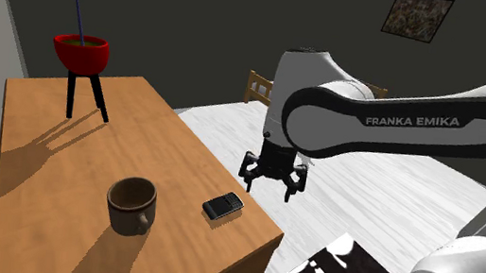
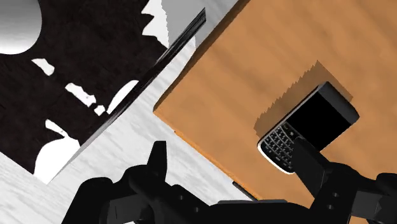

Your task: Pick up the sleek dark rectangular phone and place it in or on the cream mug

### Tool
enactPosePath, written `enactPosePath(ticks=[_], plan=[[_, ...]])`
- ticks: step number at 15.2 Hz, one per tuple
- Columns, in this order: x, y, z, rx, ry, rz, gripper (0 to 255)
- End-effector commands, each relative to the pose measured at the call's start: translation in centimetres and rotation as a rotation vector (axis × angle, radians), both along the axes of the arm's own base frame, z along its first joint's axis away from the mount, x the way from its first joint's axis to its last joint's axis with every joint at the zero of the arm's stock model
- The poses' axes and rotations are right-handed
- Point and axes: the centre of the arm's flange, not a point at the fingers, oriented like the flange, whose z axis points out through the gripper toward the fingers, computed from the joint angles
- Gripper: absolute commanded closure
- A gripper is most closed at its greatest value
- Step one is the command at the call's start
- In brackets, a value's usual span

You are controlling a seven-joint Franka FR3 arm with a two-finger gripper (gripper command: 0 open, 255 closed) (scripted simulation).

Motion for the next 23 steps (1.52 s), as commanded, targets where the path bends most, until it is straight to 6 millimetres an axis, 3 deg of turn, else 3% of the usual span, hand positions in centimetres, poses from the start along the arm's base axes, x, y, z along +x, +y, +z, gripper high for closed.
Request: enactPosePath(ticks=[1,9,17,23], plan=[[1.6,1.5,-1.3,-0.003,-0.005,-0.122,0],[9.4,5.6,-7.1,-0.022,-0.019,-0.566,0],[9.2,5.4,-11.2,-0.022,-0.019,-0.569,0],[9.2,5.4,-11.2,-0.022,-0.019,-0.569,0]])
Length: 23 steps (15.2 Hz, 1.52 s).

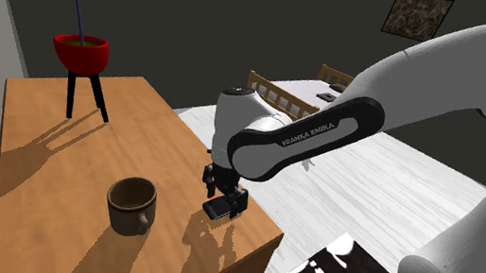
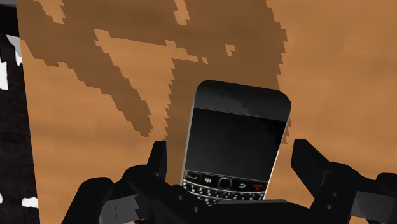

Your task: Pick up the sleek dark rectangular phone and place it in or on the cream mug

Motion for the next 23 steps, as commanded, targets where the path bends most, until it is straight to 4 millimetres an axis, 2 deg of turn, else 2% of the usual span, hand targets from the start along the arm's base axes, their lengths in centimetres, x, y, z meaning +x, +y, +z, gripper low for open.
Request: enactPosePath(ticks=[1,2,3,12,23], plan=[[0.0,0.0,0.0,0.000,0.000,0.000,0],[0.0,0.0,0.0,0.000,0.000,0.000,0],[0.0,0.0,0.0,0.000,0.000,0.000,255],[0.0,0.0,0.0,0.000,0.000,0.000,255],[0.0,0.0,5.8,0.000,0.000,0.000,255]])
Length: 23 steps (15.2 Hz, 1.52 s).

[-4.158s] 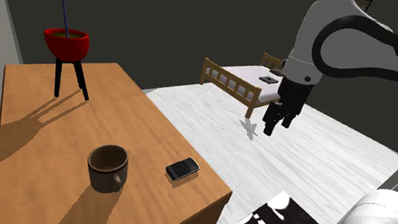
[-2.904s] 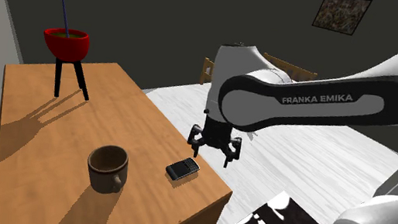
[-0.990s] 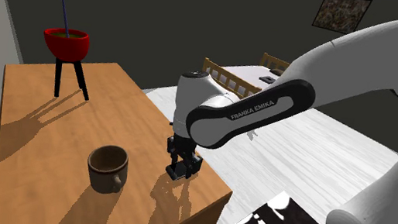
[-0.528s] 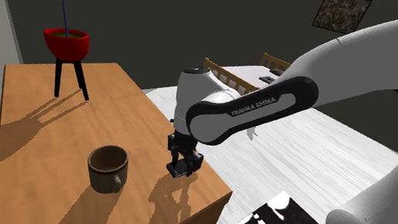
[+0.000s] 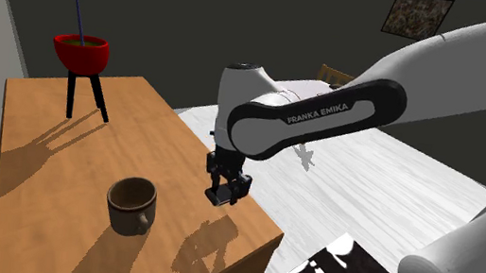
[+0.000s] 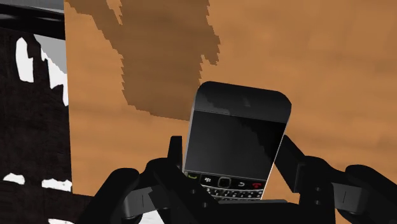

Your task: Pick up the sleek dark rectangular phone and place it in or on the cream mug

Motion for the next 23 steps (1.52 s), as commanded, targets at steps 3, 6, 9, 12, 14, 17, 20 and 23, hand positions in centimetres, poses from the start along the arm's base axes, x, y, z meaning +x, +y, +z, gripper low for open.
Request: enactPosePath(ticks=[3,6,9,12,14,17,20,23], plan=[[0.0,-0.1,2.2,0.000,0.000,0.000,255],[0.0,-0.1,3.8,0.000,0.000,0.000,255],[0.0,-0.1,5.4,0.000,0.000,0.000,255],[0.0,-0.1,6.9,0.000,0.000,0.000,255],[0.0,-0.1,8.0,0.000,0.000,0.000,255],[0.0,-0.1,9.6,0.000,0.000,0.000,255],[0.0,-0.1,11.2,0.000,0.000,0.000,255],[0.2,1.2,12.1,0.000,0.000,0.000,255]])
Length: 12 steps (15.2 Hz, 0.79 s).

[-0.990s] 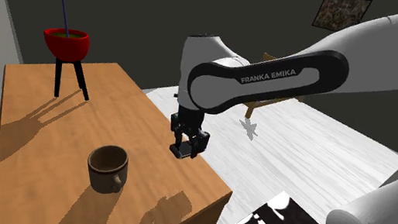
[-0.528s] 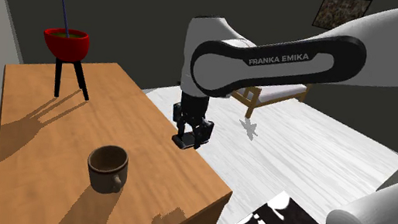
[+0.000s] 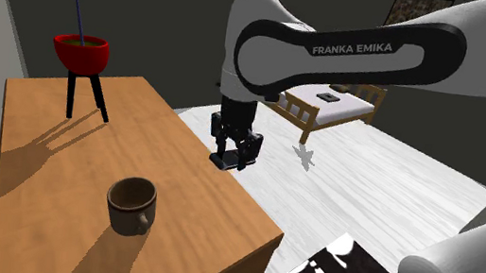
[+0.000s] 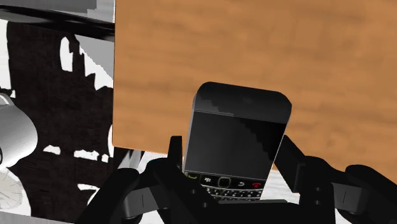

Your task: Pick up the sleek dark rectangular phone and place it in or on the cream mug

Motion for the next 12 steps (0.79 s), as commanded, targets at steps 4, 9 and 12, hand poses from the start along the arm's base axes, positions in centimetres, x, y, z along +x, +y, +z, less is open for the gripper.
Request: enactPosePath(ticks=[4,9,12], plan=[[1.0,5.9,0.4,0.000,0.000,-0.001,255],[2.1,12.4,0.6,0.000,0.000,-0.001,255],[2.7,16.3,0.7,0.000,0.000,-0.001,255]])
